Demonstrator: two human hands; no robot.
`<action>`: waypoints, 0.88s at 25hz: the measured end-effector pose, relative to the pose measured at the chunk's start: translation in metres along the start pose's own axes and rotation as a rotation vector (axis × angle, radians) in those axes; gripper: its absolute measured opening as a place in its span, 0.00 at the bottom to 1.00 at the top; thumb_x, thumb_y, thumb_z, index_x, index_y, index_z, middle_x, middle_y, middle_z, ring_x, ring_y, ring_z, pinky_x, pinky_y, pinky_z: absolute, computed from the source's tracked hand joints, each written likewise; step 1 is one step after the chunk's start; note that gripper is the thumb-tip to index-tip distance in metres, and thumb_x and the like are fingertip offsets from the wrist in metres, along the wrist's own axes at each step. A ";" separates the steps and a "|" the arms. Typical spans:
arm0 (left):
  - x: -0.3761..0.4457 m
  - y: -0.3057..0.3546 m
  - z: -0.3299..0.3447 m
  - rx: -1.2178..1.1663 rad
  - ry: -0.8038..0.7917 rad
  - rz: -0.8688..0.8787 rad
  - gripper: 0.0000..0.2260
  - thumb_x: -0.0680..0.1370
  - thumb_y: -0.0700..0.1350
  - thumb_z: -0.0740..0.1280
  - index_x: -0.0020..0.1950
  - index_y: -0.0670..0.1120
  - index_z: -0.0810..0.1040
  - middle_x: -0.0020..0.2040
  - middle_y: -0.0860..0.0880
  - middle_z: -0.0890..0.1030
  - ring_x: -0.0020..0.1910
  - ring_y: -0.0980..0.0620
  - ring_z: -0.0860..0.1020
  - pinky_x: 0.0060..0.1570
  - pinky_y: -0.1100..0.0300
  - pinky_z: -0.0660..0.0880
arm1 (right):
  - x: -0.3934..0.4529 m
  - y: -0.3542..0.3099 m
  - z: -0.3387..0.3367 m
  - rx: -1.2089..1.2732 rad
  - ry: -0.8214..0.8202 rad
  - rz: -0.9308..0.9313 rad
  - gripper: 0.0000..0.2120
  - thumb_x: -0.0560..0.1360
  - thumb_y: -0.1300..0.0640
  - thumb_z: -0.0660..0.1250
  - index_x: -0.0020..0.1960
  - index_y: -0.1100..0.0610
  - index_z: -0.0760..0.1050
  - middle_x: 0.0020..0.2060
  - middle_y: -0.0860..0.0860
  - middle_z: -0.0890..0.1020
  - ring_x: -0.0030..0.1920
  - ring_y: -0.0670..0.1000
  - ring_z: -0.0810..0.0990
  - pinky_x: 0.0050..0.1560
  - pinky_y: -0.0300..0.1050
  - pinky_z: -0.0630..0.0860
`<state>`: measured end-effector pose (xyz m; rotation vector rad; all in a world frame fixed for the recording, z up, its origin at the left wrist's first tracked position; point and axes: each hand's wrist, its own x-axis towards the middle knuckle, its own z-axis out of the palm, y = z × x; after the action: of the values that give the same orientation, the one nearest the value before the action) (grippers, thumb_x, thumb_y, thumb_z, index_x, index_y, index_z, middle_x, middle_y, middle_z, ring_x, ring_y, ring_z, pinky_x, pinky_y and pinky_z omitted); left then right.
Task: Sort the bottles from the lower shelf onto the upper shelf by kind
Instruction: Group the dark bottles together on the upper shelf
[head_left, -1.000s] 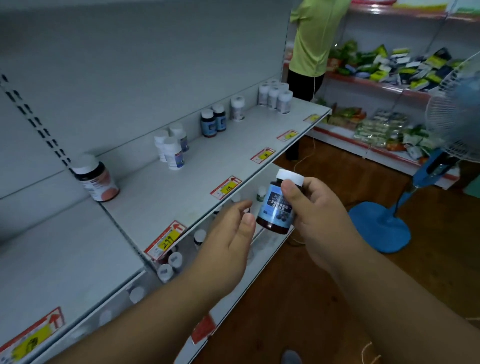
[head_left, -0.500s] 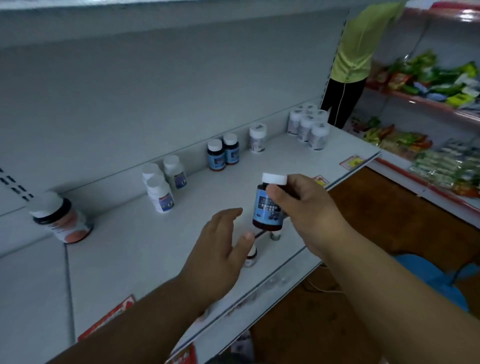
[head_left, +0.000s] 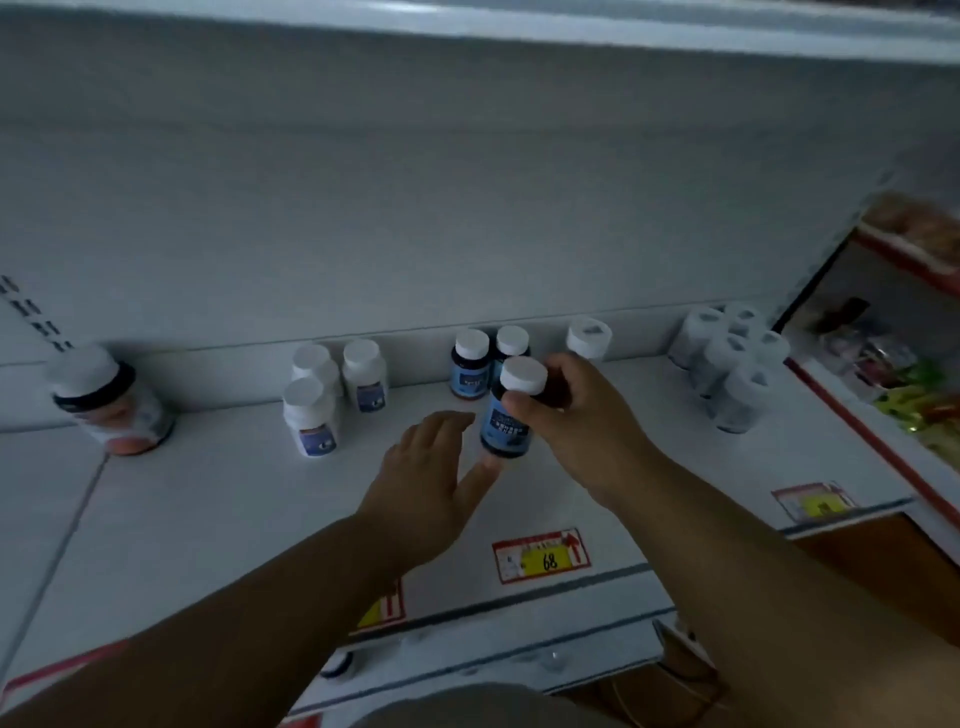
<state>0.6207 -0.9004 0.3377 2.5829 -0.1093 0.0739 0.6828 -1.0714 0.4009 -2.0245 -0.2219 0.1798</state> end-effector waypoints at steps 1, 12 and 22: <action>0.004 -0.001 0.004 0.077 -0.009 -0.073 0.39 0.73 0.71 0.40 0.77 0.50 0.58 0.76 0.49 0.62 0.73 0.49 0.61 0.71 0.52 0.60 | 0.012 0.003 0.002 -0.071 -0.038 -0.049 0.17 0.73 0.51 0.74 0.58 0.49 0.73 0.52 0.45 0.81 0.54 0.46 0.79 0.54 0.46 0.78; 0.050 -0.014 0.049 0.480 -0.178 -0.351 0.39 0.76 0.70 0.43 0.80 0.48 0.40 0.79 0.41 0.39 0.78 0.44 0.36 0.76 0.44 0.40 | 0.078 0.037 0.026 -0.403 -0.151 -0.248 0.13 0.74 0.54 0.73 0.54 0.57 0.75 0.50 0.51 0.82 0.49 0.52 0.78 0.45 0.46 0.72; 0.048 -0.018 0.048 0.419 -0.180 -0.292 0.38 0.76 0.70 0.39 0.79 0.48 0.37 0.79 0.43 0.36 0.77 0.43 0.34 0.75 0.43 0.41 | 0.065 0.035 0.042 -0.385 -0.021 -0.102 0.17 0.73 0.52 0.73 0.58 0.55 0.72 0.54 0.53 0.80 0.54 0.54 0.79 0.53 0.54 0.77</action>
<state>0.6717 -0.9133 0.2915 2.9875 0.2440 -0.2715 0.7392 -1.0356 0.3489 -2.3865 -0.3968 0.0996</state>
